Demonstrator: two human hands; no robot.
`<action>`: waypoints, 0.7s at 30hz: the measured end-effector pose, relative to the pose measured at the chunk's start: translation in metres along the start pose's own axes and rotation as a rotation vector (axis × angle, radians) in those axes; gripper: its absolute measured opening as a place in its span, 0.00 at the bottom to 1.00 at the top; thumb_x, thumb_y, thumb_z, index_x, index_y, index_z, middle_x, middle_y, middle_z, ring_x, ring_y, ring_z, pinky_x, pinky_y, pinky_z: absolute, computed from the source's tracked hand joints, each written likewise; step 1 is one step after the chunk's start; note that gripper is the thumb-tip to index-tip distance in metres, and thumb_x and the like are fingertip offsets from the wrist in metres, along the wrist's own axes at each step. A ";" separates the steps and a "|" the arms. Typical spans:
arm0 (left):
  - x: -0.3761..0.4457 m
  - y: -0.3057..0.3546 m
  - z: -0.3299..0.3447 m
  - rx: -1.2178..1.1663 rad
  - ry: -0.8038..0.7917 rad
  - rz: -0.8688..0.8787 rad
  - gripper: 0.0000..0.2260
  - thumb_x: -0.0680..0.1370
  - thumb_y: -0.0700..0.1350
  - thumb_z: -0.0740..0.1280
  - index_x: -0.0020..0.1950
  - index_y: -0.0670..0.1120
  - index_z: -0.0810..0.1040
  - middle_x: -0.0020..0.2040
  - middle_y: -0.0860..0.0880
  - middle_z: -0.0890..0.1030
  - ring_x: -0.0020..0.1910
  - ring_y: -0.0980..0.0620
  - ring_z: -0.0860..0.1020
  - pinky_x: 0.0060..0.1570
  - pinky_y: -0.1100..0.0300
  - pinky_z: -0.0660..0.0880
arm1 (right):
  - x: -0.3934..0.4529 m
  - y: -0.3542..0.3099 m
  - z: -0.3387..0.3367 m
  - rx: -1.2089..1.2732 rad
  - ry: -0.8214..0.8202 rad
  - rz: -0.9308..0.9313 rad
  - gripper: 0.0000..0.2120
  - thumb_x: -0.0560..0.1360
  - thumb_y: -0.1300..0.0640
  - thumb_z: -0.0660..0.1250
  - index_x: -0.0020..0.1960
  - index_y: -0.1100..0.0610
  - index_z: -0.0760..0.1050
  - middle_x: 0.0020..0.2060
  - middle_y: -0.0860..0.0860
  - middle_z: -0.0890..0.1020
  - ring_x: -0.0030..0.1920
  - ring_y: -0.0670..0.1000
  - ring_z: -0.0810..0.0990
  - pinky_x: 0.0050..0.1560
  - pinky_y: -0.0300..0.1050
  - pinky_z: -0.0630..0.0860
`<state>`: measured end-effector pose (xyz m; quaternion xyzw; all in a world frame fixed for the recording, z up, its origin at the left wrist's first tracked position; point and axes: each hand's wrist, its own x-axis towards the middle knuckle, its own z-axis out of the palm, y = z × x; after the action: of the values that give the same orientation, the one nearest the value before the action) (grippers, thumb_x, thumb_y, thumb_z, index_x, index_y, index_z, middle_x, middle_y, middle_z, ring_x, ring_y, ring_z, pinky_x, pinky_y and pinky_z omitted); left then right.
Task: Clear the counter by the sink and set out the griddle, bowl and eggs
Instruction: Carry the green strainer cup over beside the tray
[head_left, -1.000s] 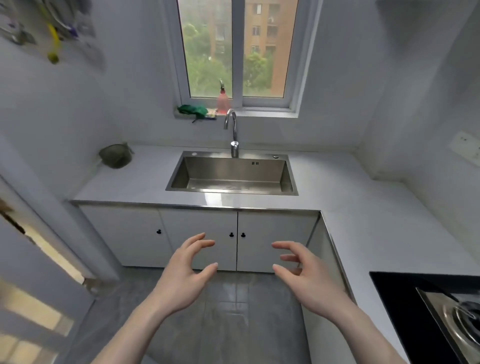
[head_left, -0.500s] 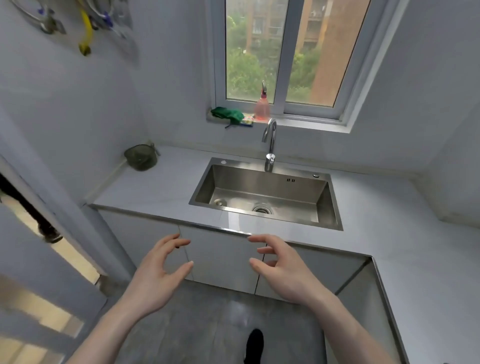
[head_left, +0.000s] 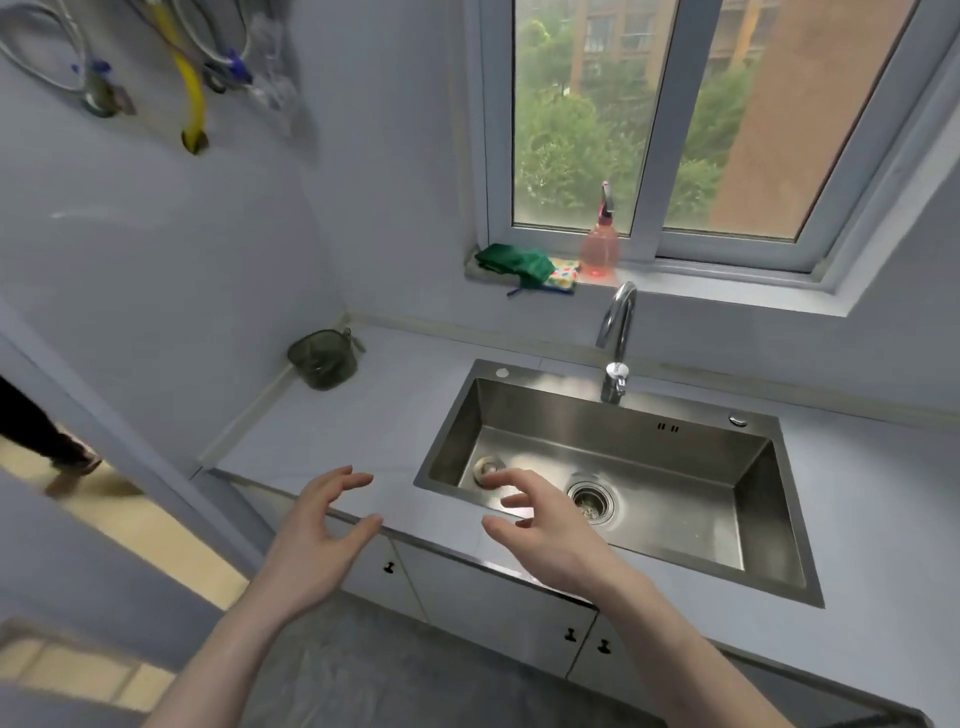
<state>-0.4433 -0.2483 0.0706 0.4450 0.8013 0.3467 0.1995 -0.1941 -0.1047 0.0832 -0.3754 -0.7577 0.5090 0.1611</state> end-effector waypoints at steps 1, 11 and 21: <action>0.008 0.000 0.001 -0.001 -0.004 -0.013 0.18 0.77 0.56 0.72 0.66 0.63 0.75 0.75 0.62 0.69 0.74 0.57 0.69 0.75 0.48 0.67 | 0.010 -0.002 -0.001 0.000 -0.008 -0.001 0.17 0.77 0.50 0.68 0.65 0.40 0.74 0.63 0.35 0.76 0.62 0.37 0.75 0.64 0.44 0.76; 0.106 -0.029 -0.022 -0.041 -0.002 -0.158 0.16 0.79 0.52 0.72 0.66 0.61 0.76 0.73 0.56 0.72 0.71 0.52 0.72 0.70 0.51 0.71 | 0.103 -0.017 -0.012 -0.032 -0.062 0.011 0.18 0.78 0.50 0.68 0.67 0.40 0.73 0.53 0.35 0.75 0.56 0.39 0.78 0.47 0.32 0.70; 0.313 -0.115 -0.057 -0.213 -0.014 -0.419 0.22 0.78 0.51 0.73 0.71 0.53 0.74 0.69 0.54 0.73 0.68 0.48 0.74 0.67 0.48 0.72 | 0.233 -0.015 0.020 -0.014 0.045 0.124 0.17 0.77 0.51 0.68 0.63 0.37 0.74 0.58 0.34 0.76 0.60 0.36 0.77 0.55 0.39 0.78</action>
<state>-0.7096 -0.0448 0.0219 0.2479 0.8336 0.3771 0.3185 -0.3681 0.0506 0.0555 -0.4338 -0.7327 0.5043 0.1437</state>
